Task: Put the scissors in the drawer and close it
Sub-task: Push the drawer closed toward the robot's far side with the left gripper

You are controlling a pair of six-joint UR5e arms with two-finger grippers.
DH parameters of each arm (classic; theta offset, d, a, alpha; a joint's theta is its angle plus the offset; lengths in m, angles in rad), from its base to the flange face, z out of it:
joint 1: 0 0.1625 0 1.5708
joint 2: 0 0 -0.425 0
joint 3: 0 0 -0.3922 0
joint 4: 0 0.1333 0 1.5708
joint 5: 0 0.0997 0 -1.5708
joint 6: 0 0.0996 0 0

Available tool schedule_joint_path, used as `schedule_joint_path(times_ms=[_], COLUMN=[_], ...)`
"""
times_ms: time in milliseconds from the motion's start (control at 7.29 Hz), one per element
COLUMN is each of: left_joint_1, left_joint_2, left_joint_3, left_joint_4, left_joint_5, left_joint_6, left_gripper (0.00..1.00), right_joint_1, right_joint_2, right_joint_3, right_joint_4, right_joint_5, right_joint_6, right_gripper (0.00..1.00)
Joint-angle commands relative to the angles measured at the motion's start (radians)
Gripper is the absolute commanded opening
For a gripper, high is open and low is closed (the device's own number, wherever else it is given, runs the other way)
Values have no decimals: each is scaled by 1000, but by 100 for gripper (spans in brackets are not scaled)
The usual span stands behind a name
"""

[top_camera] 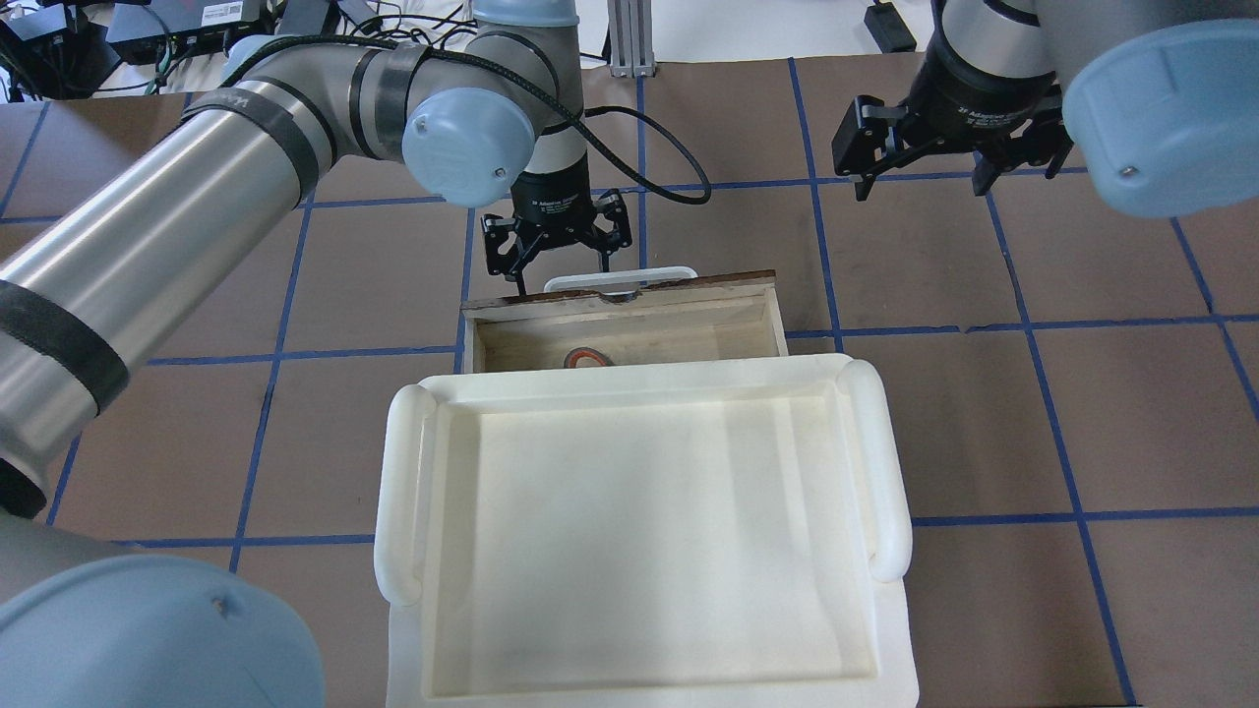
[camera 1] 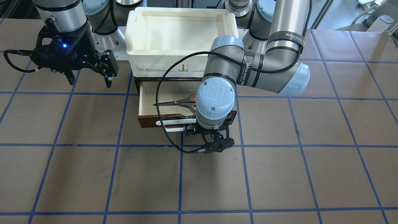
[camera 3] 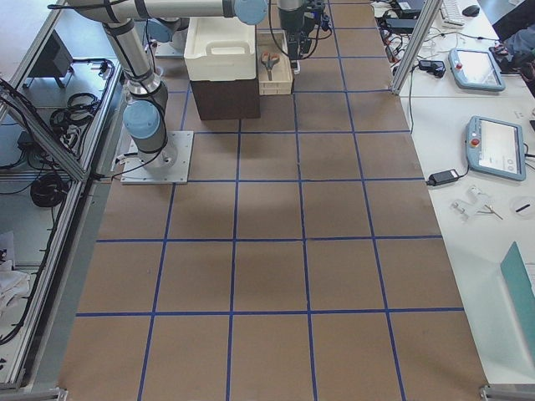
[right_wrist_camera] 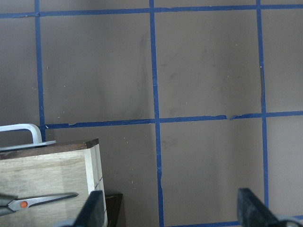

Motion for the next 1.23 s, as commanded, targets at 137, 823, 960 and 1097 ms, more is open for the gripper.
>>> schedule_joint_path(times_ms=[137,823,960,1097], left_joint_1=[-1,-1,-3,-3], left_joint_2=[20,76,82,85], left_joint_3=[-11,-83,-86,-86], left_joint_4=[-70,-83,-102,-118], left_joint_5=[3,4,3,4], left_joint_6=[22,43,43,43], left_gripper=[100,100,100,100], right_joint_1=[0,0,0,-2], right_joint_2=[0,0,0,2], right_joint_3=[0,0,0,0], right_joint_4=[3,1,-2,-2], right_joint_5=[-1,-1,-2,-2], right_joint_6=[-8,-6,-6,-6], right_gripper=[100,100,100,100])
